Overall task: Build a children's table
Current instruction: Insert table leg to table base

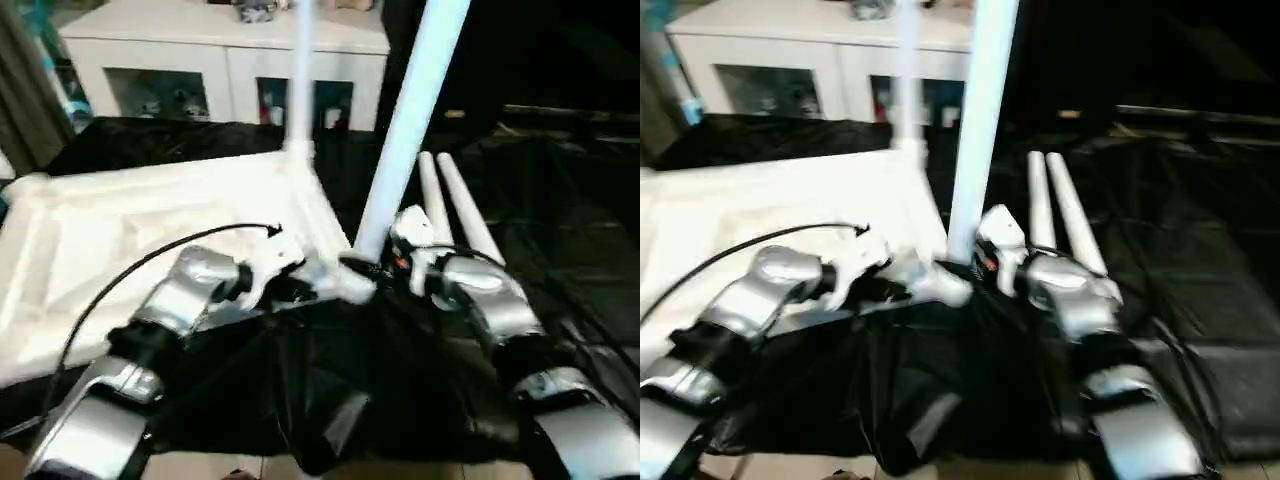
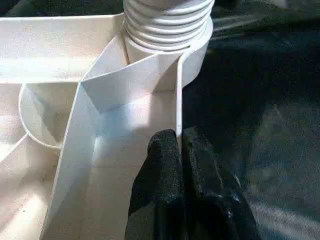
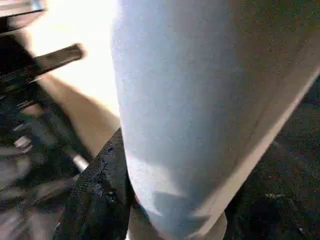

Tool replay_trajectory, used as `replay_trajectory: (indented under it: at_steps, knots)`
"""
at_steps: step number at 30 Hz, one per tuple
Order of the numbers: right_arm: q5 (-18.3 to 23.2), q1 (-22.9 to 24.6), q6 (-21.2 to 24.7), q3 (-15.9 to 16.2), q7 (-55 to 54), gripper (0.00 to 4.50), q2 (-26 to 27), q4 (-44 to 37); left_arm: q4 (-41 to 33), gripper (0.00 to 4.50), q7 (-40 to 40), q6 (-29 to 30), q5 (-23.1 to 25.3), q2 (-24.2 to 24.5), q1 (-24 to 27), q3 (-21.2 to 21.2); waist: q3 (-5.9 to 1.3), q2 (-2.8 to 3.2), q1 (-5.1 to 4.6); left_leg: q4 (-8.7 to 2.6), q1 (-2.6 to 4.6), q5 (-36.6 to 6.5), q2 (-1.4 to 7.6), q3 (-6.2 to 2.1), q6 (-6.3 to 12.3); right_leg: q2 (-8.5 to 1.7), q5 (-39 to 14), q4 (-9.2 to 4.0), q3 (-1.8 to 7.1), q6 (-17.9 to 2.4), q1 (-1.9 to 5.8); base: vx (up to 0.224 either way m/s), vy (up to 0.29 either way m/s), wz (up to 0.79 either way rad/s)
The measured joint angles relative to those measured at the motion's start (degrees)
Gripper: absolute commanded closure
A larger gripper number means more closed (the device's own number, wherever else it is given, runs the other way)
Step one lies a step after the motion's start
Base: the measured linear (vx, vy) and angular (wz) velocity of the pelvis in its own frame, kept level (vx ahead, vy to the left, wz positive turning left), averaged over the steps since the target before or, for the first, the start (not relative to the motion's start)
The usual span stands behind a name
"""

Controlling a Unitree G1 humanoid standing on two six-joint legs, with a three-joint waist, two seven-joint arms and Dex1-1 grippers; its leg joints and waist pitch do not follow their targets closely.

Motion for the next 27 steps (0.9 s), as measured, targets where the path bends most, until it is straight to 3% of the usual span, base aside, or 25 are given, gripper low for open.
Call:
replay_trajectory:
  at_steps: [5,11,14,18,21,22,24,25,27]
  knots:
    - [-0.1,-3.4,2.4,-2.7,-10.6,2.56,4.2,5.0,-0.2,4.50,6.7,7.6,0.7,-3.4,-1.2,1.6,0.07,0.11,-0.60,-0.09,-0.03,0.0,-0.05,-0.50,0.00,0.00,0.0,-0.94,-0.49,0.0,0.08,0.000,0.000,0.00]
    - [0.1,-6.4,5.1,-5.0,-18.4,2.56,6.9,8.7,-3.6,4.50,13.2,15.4,2.5,-7.0,-1.5,1.7,0.36,0.58,-1.17,-0.39,0.01,0.0,-0.04,-1.19,0.01,-0.10,0.0,-2.80,-1.80,0.0,0.73,0.000,0.000,0.00]
    - [-0.1,-7.5,5.7,-5.1,-19.2,2.57,7.2,10.0,-5.5,4.50,14.9,18.3,3.1,-7.6,-1.1,1.4,0.53,0.85,-1.26,-0.71,0.39,0.0,-0.03,-1.19,0.00,-0.11,0.0,-3.41,-2.05,0.0,1.05,0.000,0.000,0.00]
    - [-1.0,-8.5,6.3,-5.6,-19.3,2.57,7.7,11.0,-7.1,4.50,15.4,20.1,3.4,-7.7,-0.6,1.4,0.88,1.26,-1.21,-1.50,1.00,0.0,0.08,-1.22,0.01,-0.56,-0.1,-3.83,-3.24,-0.2,1.79,0.000,0.000,0.00]
    - [-1.2,-8.7,6.3,-5.9,-18.5,2.57,7.5,11.3,-7.5,4.50,15.6,20.7,3.4,-7.9,-0.6,1.4,1.18,0.36,-1.07,-2.18,1.93,-0.2,-0.04,-0.30,-0.18,-0.88,-0.8,-3.00,-2.84,-1.0,1.17,0.014,-0.020,0.04]
    - [-1.3,-9.0,6.3,-5.9,-18.3,2.57,7.5,11.5,-8.1,4.50,15.6,21.0,3.4,-7.8,-0.4,1.4,1.30,0.25,-0.65,-1.83,1.95,-1.3,-0.05,-0.42,-0.31,-1.25,-0.8,-3.12,-3.48,-1.0,1.15,0.000,0.000,0.00]
    - [-1.4,-9.5,6.5,-5.9,-17.7,2.57,7.2,11.8,-8.8,4.50,15.6,21.2,3.3,-7.7,-0.2,1.4,1.49,0.70,0.01,-1.45,1.59,-1.7,0.19,-1.84,-0.18,-1.66,-0.8,-3.88,-5.96,-0.9,2.09,0.043,0.007,-0.15]
    - [-1.4,-9.6,6.6,-5.9,-17.4,2.57,7.2,11.8,-9.2,4.50,15.6,21.2,3.2,-7.7,0.0,1.4,1.47,0.81,0.02,-1.30,1.43,-1.7,0.30,-2.29,-0.20,-1.59,-0.8,-4.18,-6.46,-0.9,2.24,0.084,0.032,-0.19]
    - [-1.5,-9.7,6.6,-6.0,-16.7,2.57,7.0,11.8,-9.8,4.50,15.5,21.2,3.0,-7.5,0.3,1.4,1.47,0.81,-0.16,-1.23,1.40,-1.7,0.29,-2.26,-0.22,-1.37,-0.8,-3.97,-5.84,-0.9,2.18,0.042,0.016,-0.10]
